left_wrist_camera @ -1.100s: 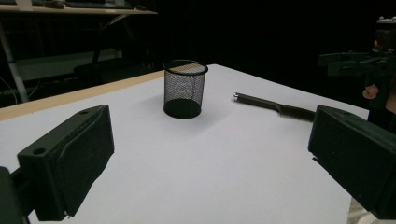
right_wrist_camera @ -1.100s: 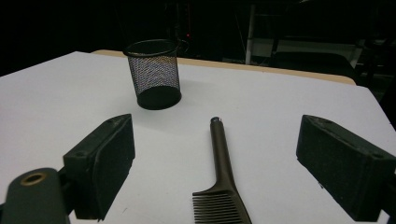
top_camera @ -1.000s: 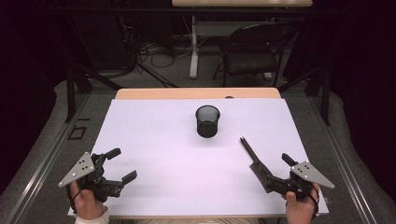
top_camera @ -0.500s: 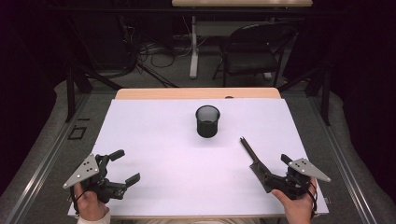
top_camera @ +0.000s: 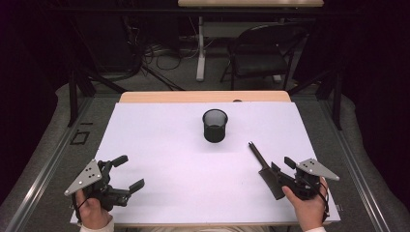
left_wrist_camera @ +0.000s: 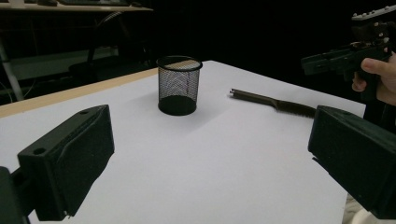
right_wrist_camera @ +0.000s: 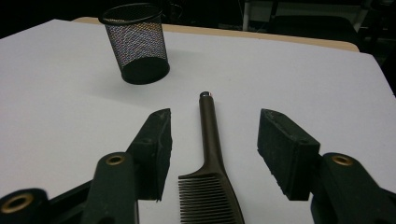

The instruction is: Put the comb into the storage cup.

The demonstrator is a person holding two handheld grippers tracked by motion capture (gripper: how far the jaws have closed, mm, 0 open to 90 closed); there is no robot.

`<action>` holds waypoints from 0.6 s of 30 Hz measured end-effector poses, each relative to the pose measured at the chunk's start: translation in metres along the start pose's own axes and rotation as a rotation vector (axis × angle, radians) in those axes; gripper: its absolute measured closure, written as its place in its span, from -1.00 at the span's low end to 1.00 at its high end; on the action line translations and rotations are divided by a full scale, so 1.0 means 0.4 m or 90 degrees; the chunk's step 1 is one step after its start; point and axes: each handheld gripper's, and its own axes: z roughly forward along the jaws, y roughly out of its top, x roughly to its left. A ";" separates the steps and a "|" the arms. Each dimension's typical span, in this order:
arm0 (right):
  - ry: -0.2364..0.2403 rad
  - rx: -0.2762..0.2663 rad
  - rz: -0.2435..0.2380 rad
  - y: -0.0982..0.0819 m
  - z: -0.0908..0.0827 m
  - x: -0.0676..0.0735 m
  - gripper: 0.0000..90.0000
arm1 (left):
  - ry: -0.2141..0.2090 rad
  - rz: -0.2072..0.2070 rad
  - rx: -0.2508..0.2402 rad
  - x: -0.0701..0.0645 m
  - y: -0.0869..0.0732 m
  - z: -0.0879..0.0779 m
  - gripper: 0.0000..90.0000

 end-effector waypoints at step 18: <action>0.038 0.067 -0.027 0.036 0.077 0.012 0.51 | 0.009 -0.006 0.005 0.000 -0.004 0.000 -0.99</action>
